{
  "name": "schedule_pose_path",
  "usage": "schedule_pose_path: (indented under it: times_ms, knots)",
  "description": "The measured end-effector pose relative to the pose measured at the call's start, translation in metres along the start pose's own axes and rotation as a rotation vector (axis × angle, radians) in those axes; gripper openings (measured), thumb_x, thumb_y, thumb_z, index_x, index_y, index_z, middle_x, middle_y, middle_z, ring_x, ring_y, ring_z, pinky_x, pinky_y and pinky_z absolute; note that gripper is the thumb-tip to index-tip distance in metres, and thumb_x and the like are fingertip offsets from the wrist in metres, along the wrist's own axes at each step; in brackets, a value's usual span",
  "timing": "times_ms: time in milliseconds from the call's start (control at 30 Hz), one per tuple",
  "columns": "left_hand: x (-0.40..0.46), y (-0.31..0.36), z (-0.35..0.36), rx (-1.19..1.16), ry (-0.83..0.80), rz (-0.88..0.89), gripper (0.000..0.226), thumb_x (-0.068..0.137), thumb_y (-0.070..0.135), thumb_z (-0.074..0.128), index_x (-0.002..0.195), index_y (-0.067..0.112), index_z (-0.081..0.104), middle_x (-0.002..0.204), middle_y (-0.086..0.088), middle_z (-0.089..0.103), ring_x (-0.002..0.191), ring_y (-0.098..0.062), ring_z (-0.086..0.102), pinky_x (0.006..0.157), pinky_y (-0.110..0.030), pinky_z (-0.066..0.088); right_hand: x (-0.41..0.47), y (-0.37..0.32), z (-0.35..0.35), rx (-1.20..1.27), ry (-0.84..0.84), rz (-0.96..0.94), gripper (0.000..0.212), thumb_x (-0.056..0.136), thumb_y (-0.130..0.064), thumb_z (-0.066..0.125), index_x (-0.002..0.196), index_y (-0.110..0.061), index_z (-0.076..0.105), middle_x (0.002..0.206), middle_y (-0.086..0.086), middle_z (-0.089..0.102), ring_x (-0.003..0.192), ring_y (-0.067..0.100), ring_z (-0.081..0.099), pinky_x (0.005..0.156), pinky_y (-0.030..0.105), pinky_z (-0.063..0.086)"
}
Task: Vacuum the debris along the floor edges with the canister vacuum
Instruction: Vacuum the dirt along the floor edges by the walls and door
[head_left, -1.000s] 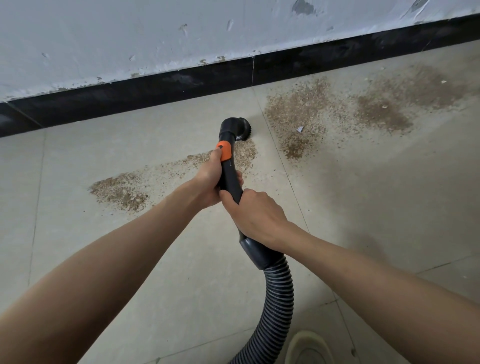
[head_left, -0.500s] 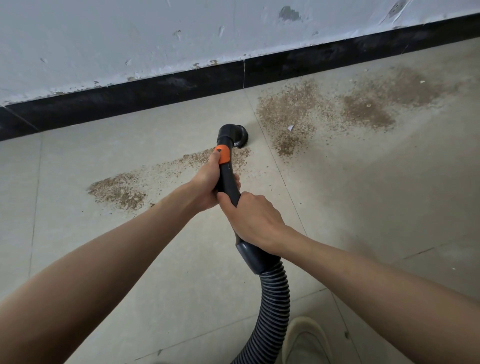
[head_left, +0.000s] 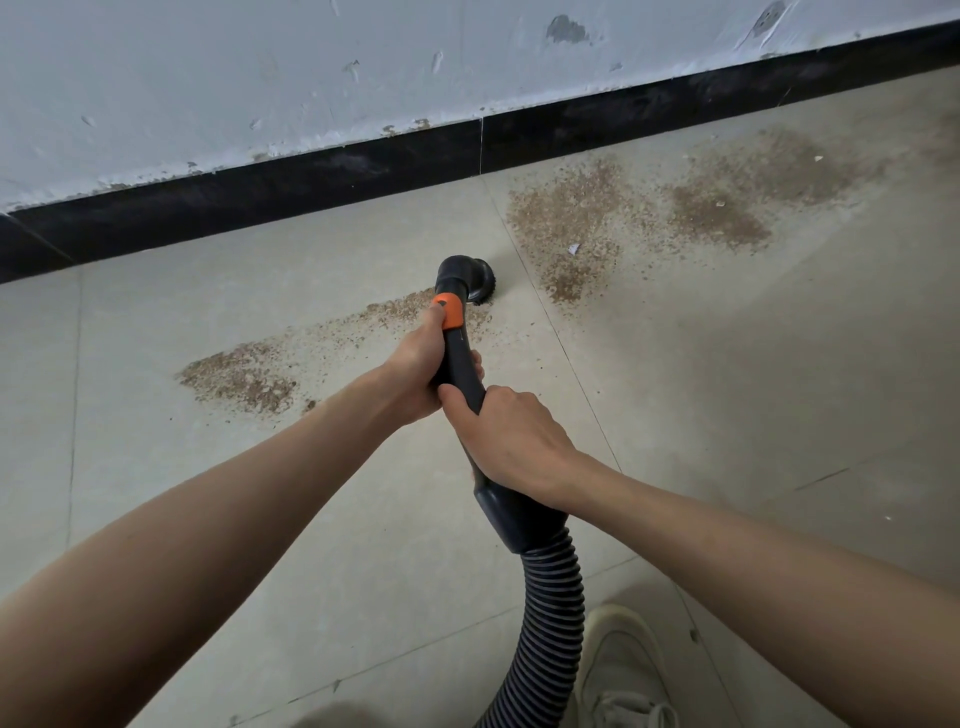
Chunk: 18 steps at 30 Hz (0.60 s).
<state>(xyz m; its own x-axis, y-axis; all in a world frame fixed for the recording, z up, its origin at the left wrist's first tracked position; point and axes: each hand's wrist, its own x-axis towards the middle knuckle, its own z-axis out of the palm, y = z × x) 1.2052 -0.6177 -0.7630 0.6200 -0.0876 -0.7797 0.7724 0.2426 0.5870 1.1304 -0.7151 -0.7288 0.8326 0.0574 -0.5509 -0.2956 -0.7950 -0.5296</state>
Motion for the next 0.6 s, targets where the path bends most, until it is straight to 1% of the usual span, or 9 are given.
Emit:
schedule_pose_path:
  times_ms: [67, 167, 267, 333, 400, 600]
  knots:
    - [-0.003, -0.001, -0.002, 0.009, -0.007, 0.003, 0.038, 0.098, 0.048, 0.037, 0.095, 0.01, 0.044, 0.071, -0.011, 0.052, 0.059, -0.022, 0.05, 0.06, -0.032, 0.046, -0.004, -0.001, 0.002, 0.01, 0.004, -0.001, 0.052, 0.098, -0.06, 0.029, 0.08, -0.015, 0.047, 0.077, 0.002, 0.056, 0.07, 0.023, 0.055, 0.059, 0.032, 0.04]
    - [-0.009, -0.002, -0.004, 0.033, -0.013, 0.016, 0.039, 0.098, 0.048, 0.037, 0.095, 0.01, 0.044, 0.072, -0.012, 0.052, 0.06, -0.022, 0.05, 0.06, -0.032, 0.046, -0.01, -0.003, 0.004, 0.029, 0.011, -0.003, 0.053, 0.097, -0.061, 0.03, 0.08, -0.014, 0.047, 0.079, 0.004, 0.058, 0.071, 0.024, 0.056, 0.06, 0.033, 0.041]
    - [-0.013, -0.005, -0.007, 0.052, -0.014, 0.019, 0.041, 0.098, 0.048, 0.037, 0.096, 0.008, 0.044, 0.073, -0.012, 0.053, 0.06, -0.022, 0.051, 0.059, -0.033, 0.047, -0.014, -0.003, 0.009, 0.039, 0.01, 0.002, 0.054, 0.097, -0.061, 0.029, 0.079, -0.014, 0.048, 0.083, 0.008, 0.064, 0.075, 0.026, 0.06, 0.066, 0.034, 0.047]
    - [-0.015, -0.008, -0.009, 0.058, -0.023, -0.002, 0.043, 0.098, 0.05, 0.038, 0.101, 0.007, 0.044, 0.072, -0.011, 0.053, 0.059, -0.022, 0.051, 0.058, -0.033, 0.046, -0.017, -0.002, 0.012, 0.052, 0.005, 0.007, 0.054, 0.096, -0.061, 0.029, 0.079, -0.014, 0.049, 0.083, 0.01, 0.067, 0.078, 0.028, 0.063, 0.073, 0.037, 0.052]
    - [-0.018, -0.01, -0.01, 0.071, -0.032, -0.02, 0.044, 0.097, 0.05, 0.038, 0.106, 0.007, 0.043, 0.072, -0.011, 0.053, 0.059, -0.022, 0.052, 0.057, -0.032, 0.047, -0.021, 0.0, 0.015, 0.064, 0.003, 0.01, 0.054, 0.096, -0.06, 0.029, 0.077, -0.014, 0.049, 0.082, 0.011, 0.069, 0.08, 0.028, 0.063, 0.077, 0.038, 0.054]
    - [-0.025, -0.016, -0.013, 0.098, -0.076, -0.042, 0.046, 0.096, 0.05, 0.041, 0.113, 0.007, 0.042, 0.073, -0.01, 0.053, 0.061, -0.021, 0.052, 0.06, -0.033, 0.047, -0.027, 0.004, 0.02, 0.116, -0.007, 0.012, 0.054, 0.095, -0.06, 0.031, 0.076, -0.014, 0.05, 0.077, 0.011, 0.069, 0.079, 0.027, 0.065, 0.082, 0.041, 0.054]
